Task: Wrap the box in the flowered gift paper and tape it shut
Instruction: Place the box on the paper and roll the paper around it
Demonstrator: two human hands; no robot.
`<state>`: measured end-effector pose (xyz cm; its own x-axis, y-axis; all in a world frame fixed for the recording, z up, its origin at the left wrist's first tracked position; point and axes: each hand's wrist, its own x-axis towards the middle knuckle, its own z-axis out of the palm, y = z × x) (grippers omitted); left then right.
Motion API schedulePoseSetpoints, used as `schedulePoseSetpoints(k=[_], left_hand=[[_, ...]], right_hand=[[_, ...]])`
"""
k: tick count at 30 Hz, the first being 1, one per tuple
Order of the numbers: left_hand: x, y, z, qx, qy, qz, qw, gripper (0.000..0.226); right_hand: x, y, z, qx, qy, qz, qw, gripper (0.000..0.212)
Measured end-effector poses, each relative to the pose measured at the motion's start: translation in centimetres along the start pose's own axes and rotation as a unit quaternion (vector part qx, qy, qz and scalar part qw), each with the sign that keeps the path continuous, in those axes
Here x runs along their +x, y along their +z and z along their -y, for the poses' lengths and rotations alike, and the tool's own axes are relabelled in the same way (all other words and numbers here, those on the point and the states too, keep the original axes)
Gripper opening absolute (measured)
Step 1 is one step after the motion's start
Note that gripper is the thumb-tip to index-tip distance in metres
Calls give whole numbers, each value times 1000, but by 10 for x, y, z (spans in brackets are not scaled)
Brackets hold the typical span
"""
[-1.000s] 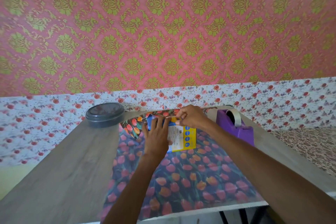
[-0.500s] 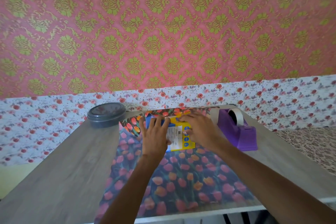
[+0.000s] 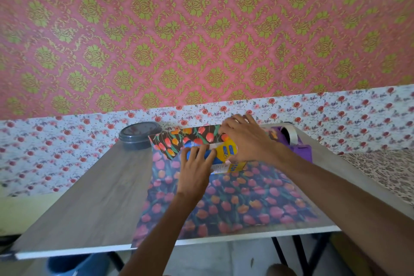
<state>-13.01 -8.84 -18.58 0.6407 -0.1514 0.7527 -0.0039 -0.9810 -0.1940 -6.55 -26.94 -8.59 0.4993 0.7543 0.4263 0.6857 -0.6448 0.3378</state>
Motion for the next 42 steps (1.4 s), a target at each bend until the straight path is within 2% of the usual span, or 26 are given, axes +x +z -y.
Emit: schedulePoseSetpoints(k=[2, 3, 5, 7, 10, 14, 17, 20, 23, 28, 32, 34, 36, 38, 39, 40, 42], left_hand=[[-6, -1, -3, -3, 9, -8, 1000, 62], [-8, -2, -3, -4, 12, -11, 1000, 60], [-8, -4, -4, -7, 12, -12, 1000, 58], [-6, -7, -2, -21, 5, -19, 1000, 51], [-6, -16, 5, -76, -22, -46, 996, 38], [6, -26, 20, -159, -146, -73, 974, 34], [22, -33, 22, -35, -117, -38, 992, 51], [31, -43, 27, 61, -94, -19, 993, 66], [34, -46, 45, 119, -75, -31, 990, 47], [13, -43, 91, 72, -83, -56, 992, 37], [-3, -47, 97, 73, -159, -9, 984, 43], [5, -55, 88, 54, -241, -1, 969, 30], [19, -66, 78, 23, -279, -47, 959, 16], [38, -72, 63, -42, -236, -100, 966, 17], [48, -75, 54, -89, -193, -96, 972, 23], [58, -73, 45, -134, -151, -73, 977, 28], [73, -61, 32, -184, -101, 31, 977, 33]], right_hand=[[10, -10, -3, -19, 13, 78, 997, 120], [15, -13, -4, -23, 16, 121, 992, 130], [19, -15, -4, -25, 12, 186, 982, 141], [20, -11, -2, -27, 12, 199, 980, 145], [16, -5, 0, -19, 16, 174, 984, 145], [13, -6, 0, 5, 15, 160, 987, 144], [13, -4, -1, 18, 16, 155, 988, 143], [13, -2, -3, 19, 12, 149, 989, 142], [10, -2, -3, 25, 14, 151, 988, 140], [13, -2, -4, 28, 13, 158, 987, 141], [14, 3, -7, 34, 9, 154, 987, 141], [13, 5, -8, 34, 7, 150, 988, 141], [12, 7, -8, 30, 5, 141, 990, 140], [10, 9, -9, 28, 5, 130, 991, 139], [10, 9, -9, 28, 4, 125, 992, 139], [8, 9, -8, 28, 4, 120, 992, 140], [6, 10, -7, 31, 4, 112, 993, 141]])
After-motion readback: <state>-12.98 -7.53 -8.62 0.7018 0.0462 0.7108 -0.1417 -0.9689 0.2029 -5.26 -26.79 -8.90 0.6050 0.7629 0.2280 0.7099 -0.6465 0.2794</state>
